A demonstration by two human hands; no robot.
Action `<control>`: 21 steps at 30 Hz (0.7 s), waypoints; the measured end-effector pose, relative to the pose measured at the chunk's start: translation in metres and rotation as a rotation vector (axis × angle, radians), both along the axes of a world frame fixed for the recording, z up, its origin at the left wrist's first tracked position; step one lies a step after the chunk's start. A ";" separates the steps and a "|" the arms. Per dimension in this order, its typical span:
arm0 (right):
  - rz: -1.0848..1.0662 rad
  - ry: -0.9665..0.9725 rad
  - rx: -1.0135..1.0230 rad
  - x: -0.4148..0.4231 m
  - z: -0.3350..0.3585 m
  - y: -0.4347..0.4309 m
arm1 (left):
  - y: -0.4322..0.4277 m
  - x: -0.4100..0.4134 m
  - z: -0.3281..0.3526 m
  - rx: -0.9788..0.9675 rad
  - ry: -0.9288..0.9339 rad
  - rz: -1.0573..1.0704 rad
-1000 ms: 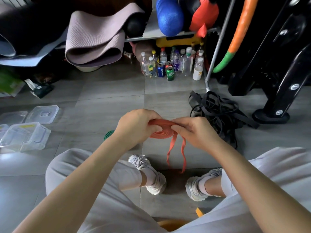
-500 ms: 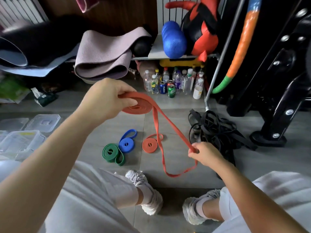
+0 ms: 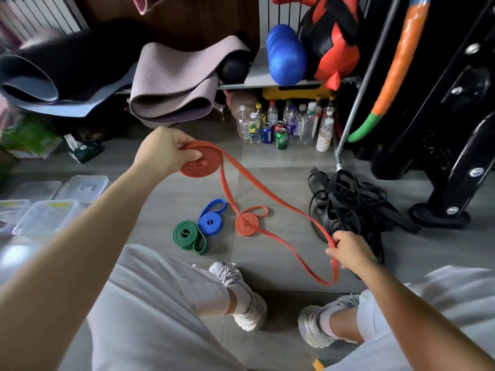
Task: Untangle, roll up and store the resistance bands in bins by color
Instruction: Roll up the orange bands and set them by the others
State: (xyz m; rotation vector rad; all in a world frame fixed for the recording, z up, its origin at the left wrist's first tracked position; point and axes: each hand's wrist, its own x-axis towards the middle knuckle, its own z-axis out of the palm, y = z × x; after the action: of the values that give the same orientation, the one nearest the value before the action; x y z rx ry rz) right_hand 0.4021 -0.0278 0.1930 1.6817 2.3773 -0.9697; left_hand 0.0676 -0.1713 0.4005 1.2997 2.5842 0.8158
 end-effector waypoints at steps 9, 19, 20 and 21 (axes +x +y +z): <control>-0.172 -0.032 0.038 0.009 0.004 0.021 | -0.012 -0.019 -0.008 -0.180 0.181 0.026; -0.071 0.090 -0.067 0.007 0.014 0.019 | -0.011 -0.017 -0.027 -0.268 0.166 -0.002; -0.071 0.056 -0.014 0.008 0.014 0.019 | -0.010 -0.017 -0.028 -0.276 0.182 -0.007; -0.073 0.014 0.041 0.009 0.016 0.019 | -0.010 -0.017 -0.028 -0.282 0.196 -0.010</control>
State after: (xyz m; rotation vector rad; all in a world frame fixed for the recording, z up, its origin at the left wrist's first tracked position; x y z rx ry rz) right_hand 0.4108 -0.0092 0.2085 1.7936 2.3761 -0.9527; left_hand 0.0505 -0.1814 0.3727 1.3633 2.7110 0.3170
